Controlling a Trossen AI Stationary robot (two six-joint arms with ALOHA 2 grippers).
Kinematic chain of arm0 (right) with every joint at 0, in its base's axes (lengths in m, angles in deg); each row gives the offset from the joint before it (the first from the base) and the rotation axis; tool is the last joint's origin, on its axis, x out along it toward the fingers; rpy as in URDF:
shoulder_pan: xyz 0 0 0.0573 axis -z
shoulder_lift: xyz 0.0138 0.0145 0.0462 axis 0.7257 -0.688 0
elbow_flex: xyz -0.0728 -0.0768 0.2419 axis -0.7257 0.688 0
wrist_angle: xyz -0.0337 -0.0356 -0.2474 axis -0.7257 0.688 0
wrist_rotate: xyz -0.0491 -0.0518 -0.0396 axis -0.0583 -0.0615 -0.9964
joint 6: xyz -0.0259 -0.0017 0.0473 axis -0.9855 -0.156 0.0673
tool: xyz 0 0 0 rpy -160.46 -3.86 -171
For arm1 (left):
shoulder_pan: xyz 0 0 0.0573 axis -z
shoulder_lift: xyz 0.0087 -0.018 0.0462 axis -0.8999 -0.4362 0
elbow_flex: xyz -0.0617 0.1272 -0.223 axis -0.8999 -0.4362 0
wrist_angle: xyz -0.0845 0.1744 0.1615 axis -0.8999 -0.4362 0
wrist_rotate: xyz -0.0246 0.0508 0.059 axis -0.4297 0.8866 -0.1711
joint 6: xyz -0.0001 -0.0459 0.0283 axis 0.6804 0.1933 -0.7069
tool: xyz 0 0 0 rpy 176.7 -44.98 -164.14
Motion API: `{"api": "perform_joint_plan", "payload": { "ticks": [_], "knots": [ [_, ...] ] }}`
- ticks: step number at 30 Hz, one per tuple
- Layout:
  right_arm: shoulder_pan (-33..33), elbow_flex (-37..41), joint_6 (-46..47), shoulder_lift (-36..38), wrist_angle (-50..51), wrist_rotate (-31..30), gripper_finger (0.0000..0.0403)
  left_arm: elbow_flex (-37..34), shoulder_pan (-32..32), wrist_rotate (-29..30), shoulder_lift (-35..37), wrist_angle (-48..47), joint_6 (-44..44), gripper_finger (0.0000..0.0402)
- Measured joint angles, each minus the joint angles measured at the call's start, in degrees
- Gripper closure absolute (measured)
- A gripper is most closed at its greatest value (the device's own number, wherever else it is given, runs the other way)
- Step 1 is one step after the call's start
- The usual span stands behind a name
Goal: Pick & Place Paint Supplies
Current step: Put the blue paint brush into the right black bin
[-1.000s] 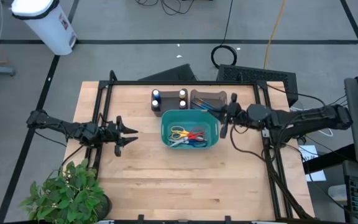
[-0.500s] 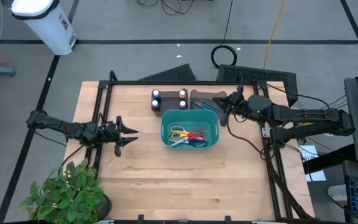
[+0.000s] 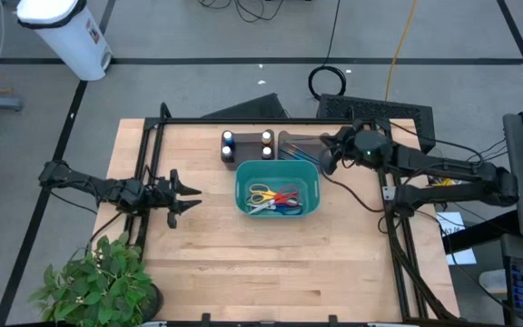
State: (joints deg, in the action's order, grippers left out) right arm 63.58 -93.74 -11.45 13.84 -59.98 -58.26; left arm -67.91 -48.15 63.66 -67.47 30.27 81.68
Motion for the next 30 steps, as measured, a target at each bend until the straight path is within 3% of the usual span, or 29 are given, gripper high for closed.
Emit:
{"api": "perform_joint_plan", "payload": {
  "ticks": [11,17,22,30],
  "knots": [
    [4.7,6.5,1.8,-0.1,-0.1,3.3,0.0403,0.0,0.0,0.0,0.0,0.0,0.0,0.0254],
    [7.1,12.5,2.8,-0.4,-11.8,10.6,0.0403,0.0,0.0,0.0,0.0,0.0,0.0,0.0254],
    [8.7,16.3,2.1,-1.1,-18.9,10.7,0.0403,0.0,0.0,0.0,0.0,0.0,0.0,0.0254],
    [9.7,19.3,2.0,-2.7,-20.9,10.7,0.0403,0.0,0.0,0.0,0.0,0.0,0.0,0.0254]
  ]
}}
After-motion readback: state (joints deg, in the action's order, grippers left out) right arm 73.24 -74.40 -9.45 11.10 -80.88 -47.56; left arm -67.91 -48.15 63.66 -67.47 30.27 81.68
